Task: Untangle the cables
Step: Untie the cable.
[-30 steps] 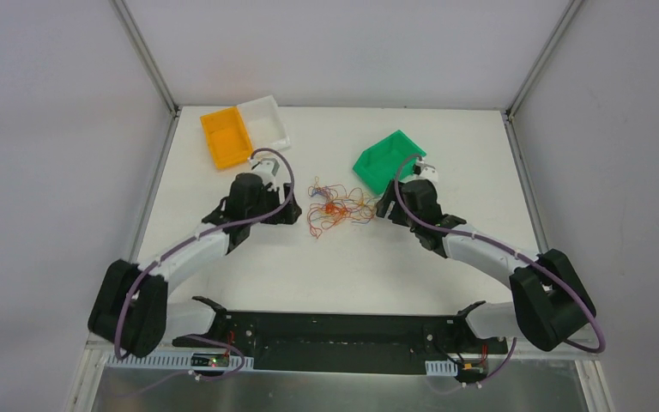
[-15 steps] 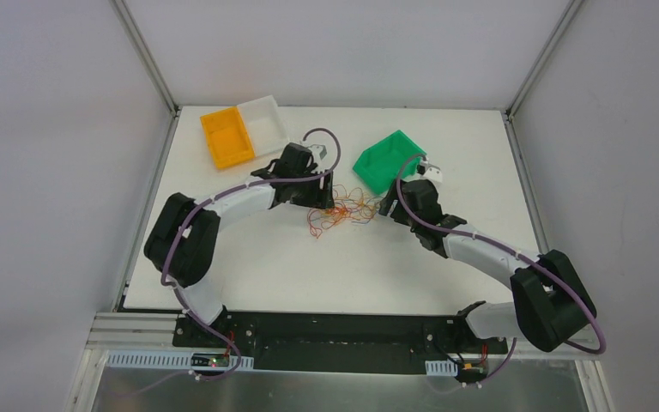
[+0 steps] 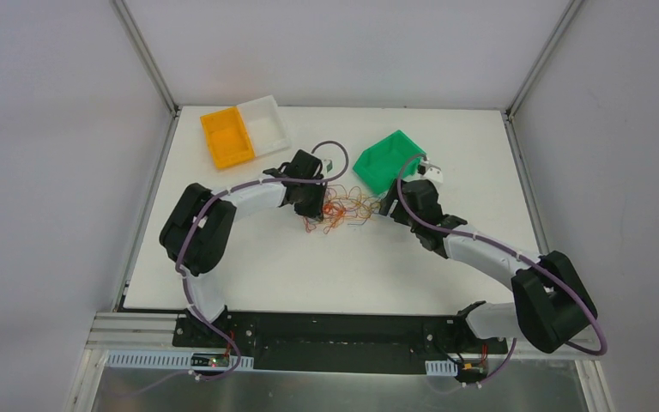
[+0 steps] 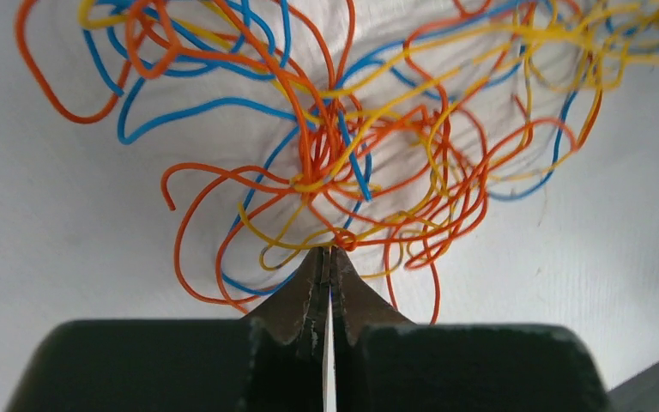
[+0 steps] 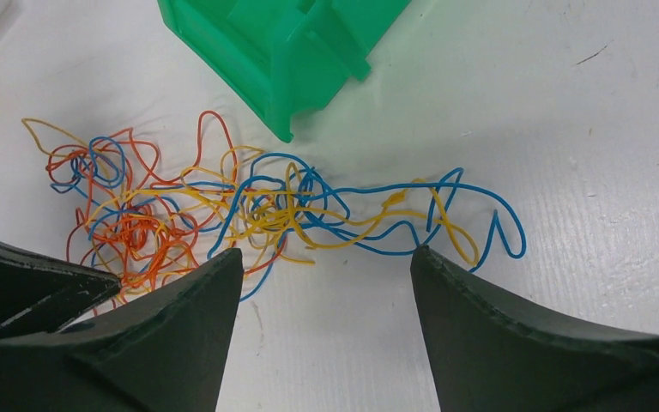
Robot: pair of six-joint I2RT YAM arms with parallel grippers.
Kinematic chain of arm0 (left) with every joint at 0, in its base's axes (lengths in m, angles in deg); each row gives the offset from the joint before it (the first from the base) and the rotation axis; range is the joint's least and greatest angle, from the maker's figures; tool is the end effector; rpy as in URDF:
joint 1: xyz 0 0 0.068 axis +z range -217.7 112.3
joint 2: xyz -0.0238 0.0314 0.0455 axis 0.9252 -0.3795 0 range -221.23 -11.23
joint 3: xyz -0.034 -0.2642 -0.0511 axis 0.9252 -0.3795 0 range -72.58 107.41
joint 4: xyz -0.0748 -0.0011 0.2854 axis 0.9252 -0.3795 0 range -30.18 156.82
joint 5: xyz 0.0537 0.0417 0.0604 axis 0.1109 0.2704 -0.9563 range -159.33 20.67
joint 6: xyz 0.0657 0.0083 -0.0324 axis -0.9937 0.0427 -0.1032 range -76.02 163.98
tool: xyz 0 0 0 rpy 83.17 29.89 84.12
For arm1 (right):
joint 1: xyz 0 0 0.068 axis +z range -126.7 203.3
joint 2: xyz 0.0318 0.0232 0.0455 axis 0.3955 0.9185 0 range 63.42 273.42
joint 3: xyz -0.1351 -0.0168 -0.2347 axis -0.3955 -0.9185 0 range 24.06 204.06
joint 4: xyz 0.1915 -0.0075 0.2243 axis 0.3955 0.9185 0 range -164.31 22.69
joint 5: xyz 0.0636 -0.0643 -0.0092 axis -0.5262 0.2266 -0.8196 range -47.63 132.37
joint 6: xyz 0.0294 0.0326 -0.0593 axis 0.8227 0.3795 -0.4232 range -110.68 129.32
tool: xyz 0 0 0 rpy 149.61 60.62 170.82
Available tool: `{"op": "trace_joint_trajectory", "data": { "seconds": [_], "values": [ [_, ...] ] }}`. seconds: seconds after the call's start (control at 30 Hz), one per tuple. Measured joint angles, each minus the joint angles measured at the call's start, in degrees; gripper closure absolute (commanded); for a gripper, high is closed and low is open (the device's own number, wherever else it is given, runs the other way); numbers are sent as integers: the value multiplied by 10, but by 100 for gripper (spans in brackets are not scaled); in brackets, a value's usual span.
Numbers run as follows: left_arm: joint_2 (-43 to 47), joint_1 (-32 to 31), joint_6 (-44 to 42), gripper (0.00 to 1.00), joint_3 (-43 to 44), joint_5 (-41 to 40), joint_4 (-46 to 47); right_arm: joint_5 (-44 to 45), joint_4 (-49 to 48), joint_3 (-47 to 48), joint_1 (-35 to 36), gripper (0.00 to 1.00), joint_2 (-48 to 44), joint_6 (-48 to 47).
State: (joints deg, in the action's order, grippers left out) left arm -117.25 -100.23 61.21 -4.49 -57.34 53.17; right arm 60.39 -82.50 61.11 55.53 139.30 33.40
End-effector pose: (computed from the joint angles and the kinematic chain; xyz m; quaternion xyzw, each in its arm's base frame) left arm 0.3591 -0.2442 0.1354 0.1591 0.9262 -0.2272 0.2554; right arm 0.2862 0.1579 0.1712 0.0163 0.8614 0.1108 0.4954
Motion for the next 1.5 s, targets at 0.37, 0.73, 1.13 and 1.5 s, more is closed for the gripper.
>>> {"op": "trace_joint_trajectory", "data": {
  "seconds": [0.37,0.73,1.13,1.5],
  "values": [
    [240,-1,-52,100,-230,40,34,-52,-40,-13,3,23,-42,-38],
    [268,0,-48,100,-288,38,111,-117,-47,37,57,22,78,-66],
    [269,31,-9,90,-288,-6,134,-198,-25,93,83,22,162,-25],
    [139,75,10,82,-206,20,138,-248,-129,52,141,24,172,38]
  ]
}}
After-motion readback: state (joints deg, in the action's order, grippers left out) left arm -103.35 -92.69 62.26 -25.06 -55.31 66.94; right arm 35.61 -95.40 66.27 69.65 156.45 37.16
